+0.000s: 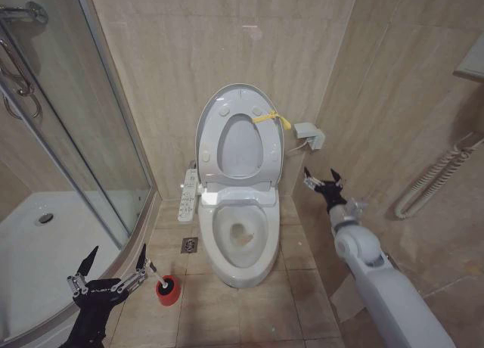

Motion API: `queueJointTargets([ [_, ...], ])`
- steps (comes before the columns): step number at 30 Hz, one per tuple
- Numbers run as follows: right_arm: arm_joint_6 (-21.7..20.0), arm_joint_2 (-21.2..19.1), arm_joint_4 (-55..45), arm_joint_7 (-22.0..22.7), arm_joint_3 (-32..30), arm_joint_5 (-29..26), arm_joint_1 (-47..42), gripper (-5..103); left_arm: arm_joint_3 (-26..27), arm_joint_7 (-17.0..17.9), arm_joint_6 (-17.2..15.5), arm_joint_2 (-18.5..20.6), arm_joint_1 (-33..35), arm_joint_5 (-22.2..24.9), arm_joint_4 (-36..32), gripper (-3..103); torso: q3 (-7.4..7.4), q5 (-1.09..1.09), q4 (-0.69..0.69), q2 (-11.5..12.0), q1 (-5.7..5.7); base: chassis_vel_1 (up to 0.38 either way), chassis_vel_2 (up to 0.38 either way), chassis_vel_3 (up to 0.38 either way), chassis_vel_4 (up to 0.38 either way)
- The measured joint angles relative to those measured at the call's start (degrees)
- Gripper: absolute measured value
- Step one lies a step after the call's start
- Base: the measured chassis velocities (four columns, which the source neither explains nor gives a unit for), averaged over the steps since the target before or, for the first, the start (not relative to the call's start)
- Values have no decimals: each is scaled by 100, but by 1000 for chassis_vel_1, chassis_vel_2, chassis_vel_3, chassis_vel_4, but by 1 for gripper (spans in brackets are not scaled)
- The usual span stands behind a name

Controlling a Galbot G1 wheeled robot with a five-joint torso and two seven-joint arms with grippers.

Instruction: Open the toilet lid, clean the toilet bowl with a toilet brush, close the toilet lid, and flush.

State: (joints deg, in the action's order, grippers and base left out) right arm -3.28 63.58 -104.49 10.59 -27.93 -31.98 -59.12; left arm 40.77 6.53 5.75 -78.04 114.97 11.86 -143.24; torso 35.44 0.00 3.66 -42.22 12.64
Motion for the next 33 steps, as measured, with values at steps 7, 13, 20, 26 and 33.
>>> queueJointTargets([
  [7,232,306,-562,-81,-195,248,-875,100,0,0,0,0,0,0,0,100,0,-1,0,0,0,0,0,0,0],
  [13,281,593,-924,-80,-248,369,-1428,100,0,0,0,0,0,0,0,100,0,-1,0,0,0,0,0,0,0],
  [20,406,984,-1178,-95,-314,764,-2007,100,0,0,0,0,0,0,0,100,0,-1,0,0,0,0,0,0,0],
  [26,718,1269,-1246,-220,-443,1194,-2336,100,0,0,0,0,0,0,0,100,0,-1,-1,0,0,0,0,0,0],
  [33,797,1673,-1606,-147,-502,1573,-2624,100,0,0,0,0,0,0,0,100,0,-1,-1,1,0,0,0,0,0],
])
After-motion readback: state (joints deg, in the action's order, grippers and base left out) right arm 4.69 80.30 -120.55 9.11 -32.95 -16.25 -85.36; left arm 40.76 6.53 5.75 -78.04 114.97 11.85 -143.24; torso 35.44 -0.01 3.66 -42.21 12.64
